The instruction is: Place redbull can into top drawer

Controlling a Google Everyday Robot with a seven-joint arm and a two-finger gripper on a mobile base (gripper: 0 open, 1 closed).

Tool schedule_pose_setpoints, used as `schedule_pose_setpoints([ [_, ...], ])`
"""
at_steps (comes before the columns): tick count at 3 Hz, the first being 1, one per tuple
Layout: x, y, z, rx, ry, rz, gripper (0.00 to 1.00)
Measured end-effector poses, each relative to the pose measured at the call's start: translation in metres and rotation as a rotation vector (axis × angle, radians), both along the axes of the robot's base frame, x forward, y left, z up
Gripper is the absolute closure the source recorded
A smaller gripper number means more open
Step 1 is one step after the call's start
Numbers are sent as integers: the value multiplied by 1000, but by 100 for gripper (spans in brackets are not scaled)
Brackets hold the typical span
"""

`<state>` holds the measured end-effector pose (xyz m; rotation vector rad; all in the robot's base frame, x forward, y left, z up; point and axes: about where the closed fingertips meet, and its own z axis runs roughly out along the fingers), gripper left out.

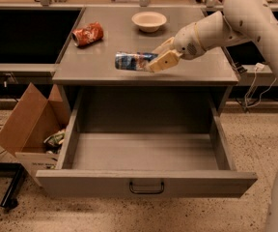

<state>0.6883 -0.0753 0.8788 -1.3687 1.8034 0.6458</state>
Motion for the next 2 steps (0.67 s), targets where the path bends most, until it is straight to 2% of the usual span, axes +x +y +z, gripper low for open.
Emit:
schedule_pose_setpoints([
  [1, -2, -2, 0, 7, -8, 2, 100],
  [2, -36, -34, 11, 30, -66, 1, 100],
])
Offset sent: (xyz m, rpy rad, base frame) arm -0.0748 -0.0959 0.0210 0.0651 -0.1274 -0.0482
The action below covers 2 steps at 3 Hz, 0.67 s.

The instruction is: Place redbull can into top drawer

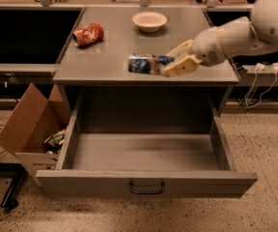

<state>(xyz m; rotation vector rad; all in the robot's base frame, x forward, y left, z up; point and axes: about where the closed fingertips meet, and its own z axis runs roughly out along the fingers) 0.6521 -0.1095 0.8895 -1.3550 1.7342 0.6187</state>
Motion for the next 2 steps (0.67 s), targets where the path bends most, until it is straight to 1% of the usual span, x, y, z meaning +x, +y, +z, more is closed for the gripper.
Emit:
schedule_pose_setpoints([
  [1, -26, -37, 1, -5, -26, -8, 100],
  [2, -42, -79, -31, -91, 14, -64, 100],
])
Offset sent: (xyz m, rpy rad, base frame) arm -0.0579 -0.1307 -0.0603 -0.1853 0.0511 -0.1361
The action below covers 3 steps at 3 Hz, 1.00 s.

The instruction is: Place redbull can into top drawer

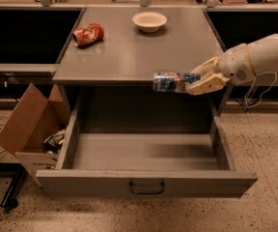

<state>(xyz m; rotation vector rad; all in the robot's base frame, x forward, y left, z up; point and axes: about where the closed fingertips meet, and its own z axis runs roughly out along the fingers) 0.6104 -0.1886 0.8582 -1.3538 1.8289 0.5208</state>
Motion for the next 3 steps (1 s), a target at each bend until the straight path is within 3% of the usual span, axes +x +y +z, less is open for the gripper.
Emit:
schedule_pose_setpoints([
  [1, 0, 0, 0, 0, 0, 0, 100],
  [3, -29, 6, -76, -145, 3, 3, 100],
])
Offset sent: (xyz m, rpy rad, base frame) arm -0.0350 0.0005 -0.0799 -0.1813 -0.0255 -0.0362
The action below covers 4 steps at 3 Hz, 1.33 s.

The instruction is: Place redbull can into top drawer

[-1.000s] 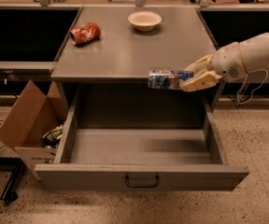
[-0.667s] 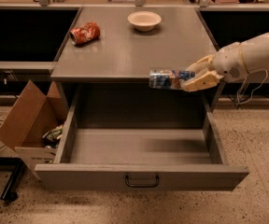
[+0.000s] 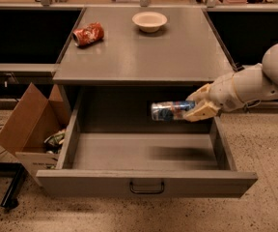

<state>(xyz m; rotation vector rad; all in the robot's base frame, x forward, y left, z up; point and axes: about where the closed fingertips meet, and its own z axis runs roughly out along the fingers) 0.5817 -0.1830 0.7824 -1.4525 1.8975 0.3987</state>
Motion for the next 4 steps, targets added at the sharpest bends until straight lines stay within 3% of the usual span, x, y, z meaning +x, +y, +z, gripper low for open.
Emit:
schedule_pose_setpoints([
  [2, -10, 16, -79, -88, 91, 39, 100],
  [4, -14, 26, -127, -148, 163, 79, 100],
])
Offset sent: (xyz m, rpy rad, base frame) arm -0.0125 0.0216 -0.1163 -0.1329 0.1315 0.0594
